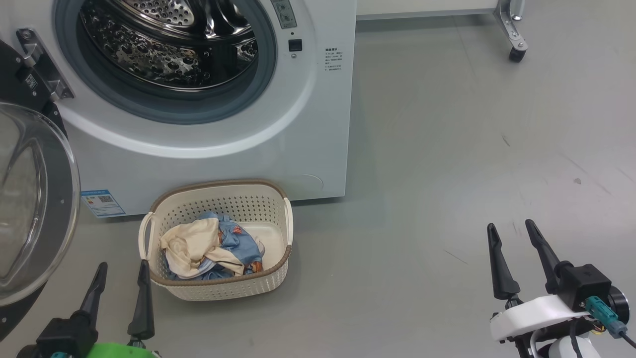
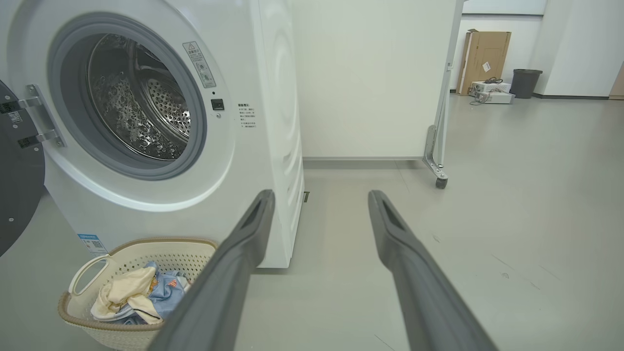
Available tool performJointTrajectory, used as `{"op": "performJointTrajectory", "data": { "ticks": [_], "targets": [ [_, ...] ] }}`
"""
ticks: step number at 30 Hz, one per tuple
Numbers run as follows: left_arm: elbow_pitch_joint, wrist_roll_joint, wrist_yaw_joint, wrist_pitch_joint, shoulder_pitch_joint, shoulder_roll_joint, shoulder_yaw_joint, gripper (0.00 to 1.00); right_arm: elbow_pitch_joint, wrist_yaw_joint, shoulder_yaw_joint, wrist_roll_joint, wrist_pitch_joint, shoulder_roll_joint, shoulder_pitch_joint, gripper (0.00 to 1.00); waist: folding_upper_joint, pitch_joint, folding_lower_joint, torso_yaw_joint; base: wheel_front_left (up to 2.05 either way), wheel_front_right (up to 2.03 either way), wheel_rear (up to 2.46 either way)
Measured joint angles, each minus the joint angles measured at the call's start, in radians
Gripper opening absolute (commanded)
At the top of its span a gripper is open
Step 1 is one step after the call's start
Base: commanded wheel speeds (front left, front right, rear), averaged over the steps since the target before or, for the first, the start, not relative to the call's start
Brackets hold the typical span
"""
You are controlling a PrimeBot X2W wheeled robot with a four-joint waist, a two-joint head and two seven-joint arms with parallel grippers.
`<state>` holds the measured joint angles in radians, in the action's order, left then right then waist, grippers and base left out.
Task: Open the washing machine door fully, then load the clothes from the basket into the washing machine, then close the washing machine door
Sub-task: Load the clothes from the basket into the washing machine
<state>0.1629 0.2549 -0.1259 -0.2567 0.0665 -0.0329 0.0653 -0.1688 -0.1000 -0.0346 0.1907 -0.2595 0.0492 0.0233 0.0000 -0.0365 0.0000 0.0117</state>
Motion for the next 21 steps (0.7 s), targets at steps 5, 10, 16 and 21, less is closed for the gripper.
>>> {"op": "performJointTrajectory", "data": {
  "ticks": [5,10,16,21],
  "targets": [
    [0.000,0.002,0.000,0.000,0.000,0.000,0.000,1.00,0.000,0.006,0.000,-0.003,0.000,-0.001,0.006,1.00,0.0000,-0.003,0.0000,0.003,0.00,0.00,0.00],
    [-0.001,0.001,0.000,0.000,0.000,0.000,0.002,1.00,0.000,0.006,0.000,-0.004,0.000,-0.002,0.006,1.00,0.0000,-0.002,0.0000,0.006,0.00,0.00,0.00],
    [-0.001,0.001,0.000,0.000,0.000,0.000,0.003,1.00,0.000,0.006,0.000,-0.004,0.000,-0.004,0.006,1.00,0.0000,-0.005,0.0000,0.009,0.00,0.00,0.00],
    [-0.002,0.001,0.000,0.000,0.000,0.000,0.006,1.00,0.001,0.006,0.000,-0.004,0.000,-0.004,0.006,1.00,0.0000,-0.009,0.0000,0.011,0.00,0.00,0.00]
  ]
}}
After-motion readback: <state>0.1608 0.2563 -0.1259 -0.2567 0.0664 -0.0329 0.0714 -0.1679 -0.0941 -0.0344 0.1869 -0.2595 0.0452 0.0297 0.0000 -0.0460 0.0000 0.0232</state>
